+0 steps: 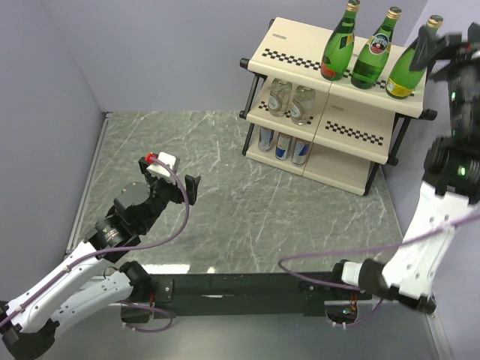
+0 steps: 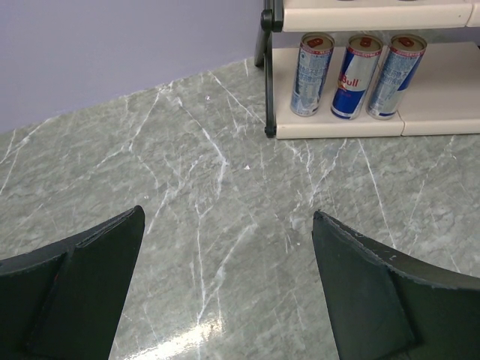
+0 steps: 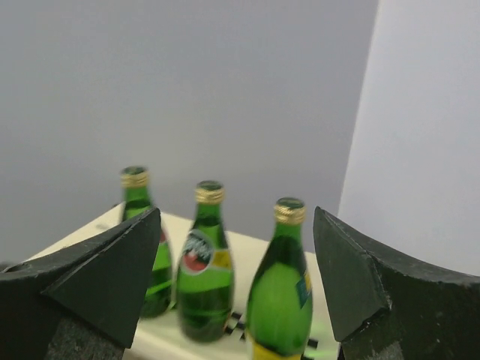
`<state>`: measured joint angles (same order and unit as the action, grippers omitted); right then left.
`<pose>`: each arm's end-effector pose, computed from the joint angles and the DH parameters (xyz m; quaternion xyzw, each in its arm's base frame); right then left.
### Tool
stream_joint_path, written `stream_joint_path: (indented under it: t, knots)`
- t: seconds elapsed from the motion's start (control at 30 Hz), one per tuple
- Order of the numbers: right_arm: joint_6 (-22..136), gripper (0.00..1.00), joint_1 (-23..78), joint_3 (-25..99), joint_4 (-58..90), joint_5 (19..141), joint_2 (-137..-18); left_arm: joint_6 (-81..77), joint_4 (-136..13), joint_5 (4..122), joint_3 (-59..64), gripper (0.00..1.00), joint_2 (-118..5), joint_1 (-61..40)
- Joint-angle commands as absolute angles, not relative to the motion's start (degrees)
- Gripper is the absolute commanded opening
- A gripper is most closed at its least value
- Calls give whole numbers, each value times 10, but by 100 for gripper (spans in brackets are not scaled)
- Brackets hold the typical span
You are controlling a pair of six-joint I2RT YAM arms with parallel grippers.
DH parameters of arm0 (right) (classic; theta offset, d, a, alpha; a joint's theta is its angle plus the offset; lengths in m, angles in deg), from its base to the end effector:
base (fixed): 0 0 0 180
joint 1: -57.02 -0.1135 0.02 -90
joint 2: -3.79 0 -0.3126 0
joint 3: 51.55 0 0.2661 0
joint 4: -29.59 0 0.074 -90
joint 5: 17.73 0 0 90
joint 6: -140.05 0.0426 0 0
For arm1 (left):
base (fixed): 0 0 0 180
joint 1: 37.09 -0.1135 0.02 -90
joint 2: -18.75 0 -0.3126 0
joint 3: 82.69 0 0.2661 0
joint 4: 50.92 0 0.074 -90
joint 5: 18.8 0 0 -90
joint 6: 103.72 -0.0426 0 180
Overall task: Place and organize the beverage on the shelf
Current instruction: Reset both arms
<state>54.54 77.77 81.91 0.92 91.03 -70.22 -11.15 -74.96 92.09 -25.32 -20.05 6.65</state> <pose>0.1614 -0.0465 0.7017 -0.0318 0.5067 -0.0416 0.8606 0.1130 -0.0871 0.3833 0.1417 0.7242 -0.1367 0.6609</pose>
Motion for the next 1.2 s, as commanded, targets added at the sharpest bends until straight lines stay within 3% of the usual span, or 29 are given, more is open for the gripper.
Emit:
stream_joint_path:
  t: [0.0,0.23,0.37,0.53,0.67,0.93,1.17]
  knots:
    - [513,88,775,788,-49,1014,-614,-115,-736,927,-252,99,-190,68]
    - [467,89,775,595,-130,1234,-473,-93,-727,911,-254,99,-189,42]
    - [442,90,772,458,-137,1257,-418,-65,-715,890,-254,99,-191,1]
    - [391,90,764,283,-124,1203,-365,-6,-706,848,-249,100,-216,-97]
    - [396,90,764,164,-68,1088,-330,-15,-713,869,-247,99,-237,-121]
    - [493,91,764,54,24,878,-290,-41,-700,879,-269,100,-229,-121]
    - [500,91,764,25,55,825,-290,-48,-705,872,-268,99,-239,-121]
